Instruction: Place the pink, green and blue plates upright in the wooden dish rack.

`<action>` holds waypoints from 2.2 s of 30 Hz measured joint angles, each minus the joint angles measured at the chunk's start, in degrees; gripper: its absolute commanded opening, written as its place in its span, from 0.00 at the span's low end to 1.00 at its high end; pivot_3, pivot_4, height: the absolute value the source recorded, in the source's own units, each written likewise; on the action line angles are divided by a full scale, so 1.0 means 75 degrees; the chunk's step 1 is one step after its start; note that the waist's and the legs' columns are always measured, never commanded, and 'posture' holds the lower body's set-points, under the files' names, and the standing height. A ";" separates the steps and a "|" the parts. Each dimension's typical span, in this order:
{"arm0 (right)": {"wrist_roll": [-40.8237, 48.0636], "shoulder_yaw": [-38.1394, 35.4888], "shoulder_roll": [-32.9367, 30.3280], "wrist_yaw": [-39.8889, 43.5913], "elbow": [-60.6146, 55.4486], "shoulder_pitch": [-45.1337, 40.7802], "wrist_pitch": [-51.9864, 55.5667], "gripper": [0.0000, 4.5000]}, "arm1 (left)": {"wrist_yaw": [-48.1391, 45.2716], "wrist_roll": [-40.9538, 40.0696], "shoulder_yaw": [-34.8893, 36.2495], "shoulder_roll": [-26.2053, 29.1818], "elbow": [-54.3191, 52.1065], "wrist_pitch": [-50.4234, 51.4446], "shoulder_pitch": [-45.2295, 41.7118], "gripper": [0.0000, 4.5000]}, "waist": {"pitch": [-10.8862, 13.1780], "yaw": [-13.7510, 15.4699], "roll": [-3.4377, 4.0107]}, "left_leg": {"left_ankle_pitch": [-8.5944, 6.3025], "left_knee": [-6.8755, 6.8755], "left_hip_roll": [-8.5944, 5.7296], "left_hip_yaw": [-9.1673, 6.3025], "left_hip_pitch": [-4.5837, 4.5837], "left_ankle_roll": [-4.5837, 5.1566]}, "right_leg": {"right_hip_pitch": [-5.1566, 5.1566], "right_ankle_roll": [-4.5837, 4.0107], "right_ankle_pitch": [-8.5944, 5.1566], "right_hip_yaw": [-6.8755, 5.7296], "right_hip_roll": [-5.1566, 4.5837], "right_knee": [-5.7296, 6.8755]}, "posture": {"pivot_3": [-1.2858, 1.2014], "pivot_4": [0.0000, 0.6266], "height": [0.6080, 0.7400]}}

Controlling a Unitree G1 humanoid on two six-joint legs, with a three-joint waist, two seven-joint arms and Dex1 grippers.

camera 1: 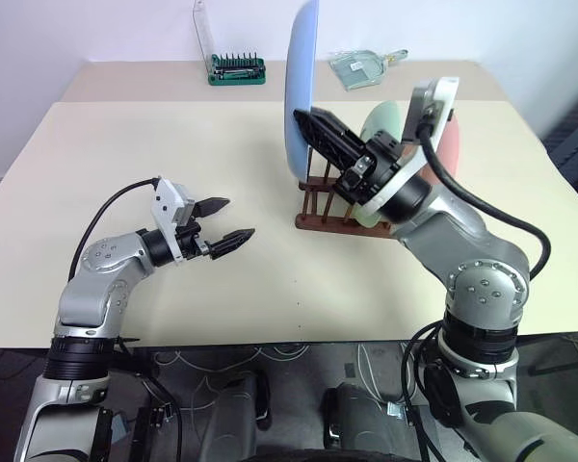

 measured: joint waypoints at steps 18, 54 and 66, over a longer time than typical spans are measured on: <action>0.0529 -0.0468 -0.0024 -0.0366 0.0459 0.0399 -0.0005 0.01 | -0.0123 -0.0035 -0.0013 0.0021 -0.0079 0.0085 -0.0003 1.00 | 0.0000 -0.0007 0.0000 | 0.0000 -0.0005 0.0001 0.0000 0.0000 0.0000 | -0.0002 0.0000 0.0000 0.0001 0.0001 0.0000 | 0.52 0.24 0.97; 0.0484 -0.0435 -0.0560 -0.0206 0.1120 0.0275 0.0153 0.98 | -0.0055 0.0003 -0.0020 -0.0007 -0.0080 0.0052 0.0005 1.00 | 0.0001 -0.0011 0.0001 | -0.0001 -0.0010 0.0001 0.0000 -0.0001 0.0000 | -0.0007 0.0000 0.0000 0.0001 0.0000 -0.0003 | 0.52 0.24 0.97; -0.0410 -0.0267 -0.2460 0.0868 -0.0005 -0.0148 0.0129 0.98 | -0.0011 0.0004 -0.0063 -0.0069 -0.0123 0.0051 0.0069 1.00 | 0.0001 0.0018 0.0000 | -0.0002 -0.0010 0.0000 0.0000 -0.0008 0.0001 | -0.0010 0.0000 0.0000 0.0001 -0.0004 -0.0008 | 0.52 0.24 0.97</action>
